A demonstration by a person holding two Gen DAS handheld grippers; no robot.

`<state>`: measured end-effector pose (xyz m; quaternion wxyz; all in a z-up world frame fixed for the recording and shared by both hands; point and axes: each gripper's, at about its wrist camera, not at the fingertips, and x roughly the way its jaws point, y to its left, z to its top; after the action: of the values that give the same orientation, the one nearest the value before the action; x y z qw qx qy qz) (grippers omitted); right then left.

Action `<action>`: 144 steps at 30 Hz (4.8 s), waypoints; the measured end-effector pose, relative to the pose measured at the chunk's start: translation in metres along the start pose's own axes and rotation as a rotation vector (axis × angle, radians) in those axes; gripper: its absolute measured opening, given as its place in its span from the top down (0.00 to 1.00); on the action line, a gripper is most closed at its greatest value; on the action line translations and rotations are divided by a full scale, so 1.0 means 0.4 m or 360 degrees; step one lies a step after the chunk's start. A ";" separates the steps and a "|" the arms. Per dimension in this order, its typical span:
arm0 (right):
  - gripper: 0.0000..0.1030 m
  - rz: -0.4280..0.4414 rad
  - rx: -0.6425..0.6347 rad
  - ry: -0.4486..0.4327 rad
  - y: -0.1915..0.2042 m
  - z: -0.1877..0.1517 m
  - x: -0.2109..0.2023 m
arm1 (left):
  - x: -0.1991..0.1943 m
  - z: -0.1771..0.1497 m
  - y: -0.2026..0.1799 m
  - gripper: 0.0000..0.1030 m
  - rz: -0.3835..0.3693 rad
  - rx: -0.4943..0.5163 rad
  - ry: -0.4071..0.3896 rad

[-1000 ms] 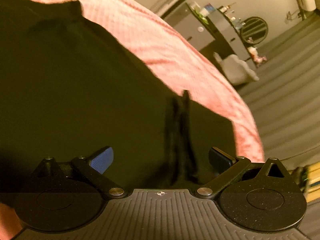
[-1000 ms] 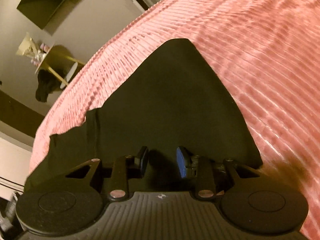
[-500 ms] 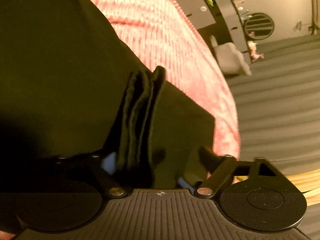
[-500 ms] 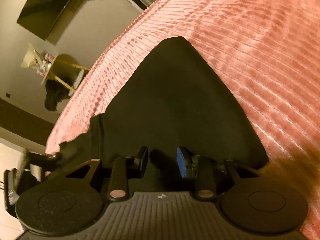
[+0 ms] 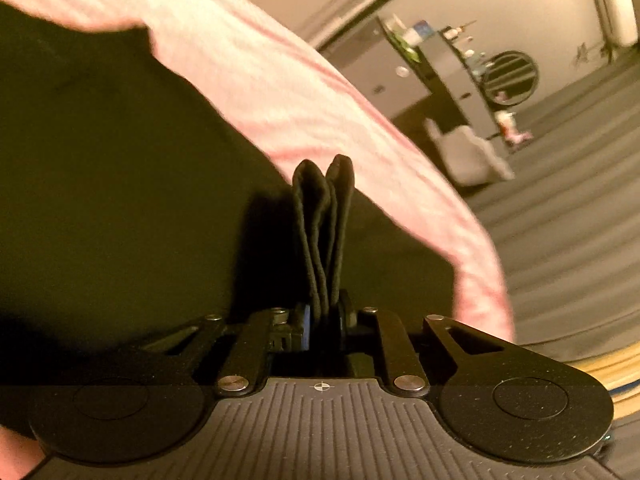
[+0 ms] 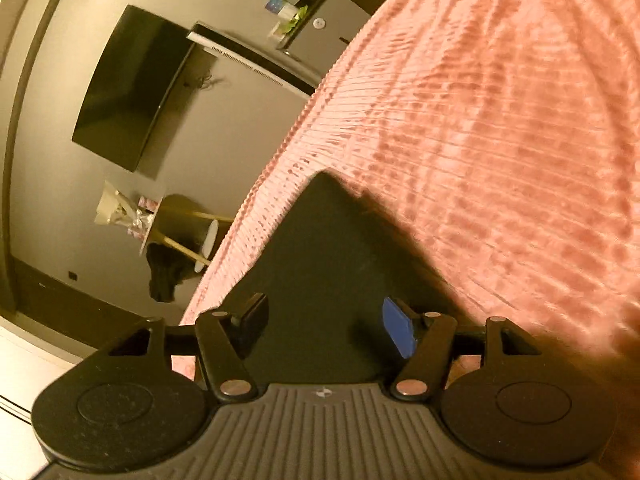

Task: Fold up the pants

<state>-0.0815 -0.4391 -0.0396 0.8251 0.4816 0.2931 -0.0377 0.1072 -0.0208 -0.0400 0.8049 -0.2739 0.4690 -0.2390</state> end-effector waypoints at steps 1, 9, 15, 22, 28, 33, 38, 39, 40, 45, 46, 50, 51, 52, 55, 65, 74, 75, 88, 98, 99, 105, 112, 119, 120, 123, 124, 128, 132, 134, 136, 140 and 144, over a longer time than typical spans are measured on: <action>0.50 -0.0004 -0.0009 0.0031 0.011 -0.003 0.013 | -0.010 -0.004 0.013 0.85 0.0063 0.0024 -0.0013; 0.51 -0.0318 -0.0288 0.0257 0.097 -0.063 0.144 | -0.005 -0.023 0.074 0.42 0.0115 -0.0093 0.0009; 0.52 -0.0373 -0.0350 0.0277 0.108 -0.067 0.170 | 0.036 -0.033 0.055 0.67 0.0255 0.0060 -0.0012; 0.48 -0.0358 -0.0353 0.0279 0.101 -0.066 0.162 | 0.021 -0.049 0.015 0.84 0.0290 0.0249 -0.0071; 0.48 -0.0374 -0.0359 0.0221 0.113 -0.070 0.141 | -0.008 -0.044 0.026 0.85 0.0242 0.0229 -0.0092; 0.48 -0.0409 -0.0340 0.0165 0.124 -0.069 0.128 | -0.018 -0.041 0.031 0.85 0.0229 0.0211 -0.0093; 0.48 -0.0423 -0.0375 0.0165 0.147 -0.074 0.143 | -0.020 -0.032 0.034 0.85 0.0234 0.0195 -0.0117; 0.48 -0.0432 -0.0398 0.0164 0.155 -0.077 0.148 | -0.025 -0.030 0.037 0.85 0.0242 0.0184 -0.0126; 0.48 -0.0438 -0.0421 0.0165 0.163 -0.079 0.153 | -0.031 -0.026 0.045 0.85 0.0253 0.0167 -0.0135; 0.48 -0.0452 -0.0513 0.0165 0.193 -0.088 0.181 | -0.072 -0.004 0.102 0.86 0.0339 0.0021 -0.0197; 0.48 -0.0452 -0.0536 0.0169 0.199 -0.091 0.189 | -0.079 -0.001 0.108 0.86 0.0366 0.0015 -0.0216; 0.48 -0.0451 -0.0609 0.0176 0.216 -0.100 0.214 | -0.098 0.002 0.110 0.86 0.0442 0.0052 -0.0264; 0.48 -0.0453 -0.0618 0.0178 0.216 -0.102 0.219 | -0.104 0.001 0.107 0.86 0.0458 0.0064 -0.0278; 0.48 -0.0451 -0.0620 0.0179 0.215 -0.101 0.221 | -0.109 -0.001 0.103 0.86 0.0473 0.0079 -0.0295; 0.49 -0.0427 -0.0606 0.0162 0.209 -0.092 0.224 | -0.124 -0.005 0.095 0.86 0.0526 0.0095 -0.0344; 0.62 -0.0442 -0.0622 0.0154 0.190 -0.061 0.300 | -0.111 -0.014 0.067 0.77 0.0656 0.0244 -0.0384; 0.50 -0.0375 -0.0619 0.0115 0.175 -0.055 0.357 | -0.055 0.066 0.129 0.57 0.0559 0.0085 -0.0393; 0.46 -0.0363 -0.0627 0.0112 0.176 -0.057 0.357 | -0.047 0.072 0.135 0.60 0.0552 0.0094 -0.0379; 0.44 -0.0042 -0.0546 -0.0070 0.173 -0.055 0.275 | -0.122 0.044 0.056 0.86 0.0495 0.0216 -0.0679; 0.51 -0.0053 -0.0617 -0.0049 0.183 -0.061 0.272 | -0.096 0.035 0.085 0.85 0.0666 0.0202 -0.0637; 0.57 -0.0088 -0.0634 -0.0030 0.187 -0.065 0.275 | -0.107 0.031 0.084 0.85 0.0657 0.0203 -0.0655; 0.68 -0.0516 -0.0806 0.0172 0.206 -0.088 0.375 | -0.061 0.042 0.121 0.71 0.0791 0.0180 -0.0525; 0.50 -0.0455 -0.0882 0.0124 0.216 -0.103 0.362 | -0.251 0.044 0.142 0.16 0.0552 -0.0212 -0.0773; 0.51 -0.0356 -0.1109 0.0140 0.262 -0.152 0.362 | -0.567 -0.012 0.312 0.06 0.0612 -0.0519 -0.1126; 0.50 -0.0420 -0.1175 0.0201 0.271 -0.167 0.389 | -0.597 -0.022 0.345 0.06 0.0658 -0.0545 -0.1145; 0.38 -0.0560 -0.1431 0.0202 0.303 -0.229 0.440 | -0.659 -0.052 0.447 0.06 0.0754 -0.0728 -0.1156; 0.37 -0.0576 -0.1480 0.0185 0.309 -0.243 0.447 | -0.670 -0.059 0.475 0.06 0.0751 -0.0787 -0.1159; 0.37 -0.0560 -0.1484 0.0162 0.311 -0.245 0.446 | -0.676 -0.071 0.555 0.06 0.0690 -0.0885 -0.1139; 0.36 -0.0543 -0.1427 0.0166 0.308 -0.241 0.438 | -0.666 -0.057 0.610 0.11 0.0605 -0.0898 -0.1102; 0.35 -0.0558 -0.1444 0.0159 0.314 -0.243 0.443 | -0.645 -0.043 0.637 0.17 0.0556 -0.0928 -0.1065; 0.33 -0.0558 -0.1443 0.0157 0.314 -0.245 0.441 | -0.625 -0.033 0.662 0.17 0.0543 -0.0923 -0.1032; 0.30 -0.0542 -0.1425 0.0151 0.310 -0.241 0.442 | -0.599 -0.014 0.678 0.16 0.0571 -0.0901 -0.1041; 0.28 -0.0529 -0.1413 0.0133 0.309 -0.241 0.442 | -0.593 0.006 0.647 0.38 0.0702 -0.0826 -0.1041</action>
<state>0.0639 -0.2557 -0.0711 0.9214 0.0303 0.3869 -0.0211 0.0368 0.3223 -0.0632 0.8470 -0.4208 0.2820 0.1615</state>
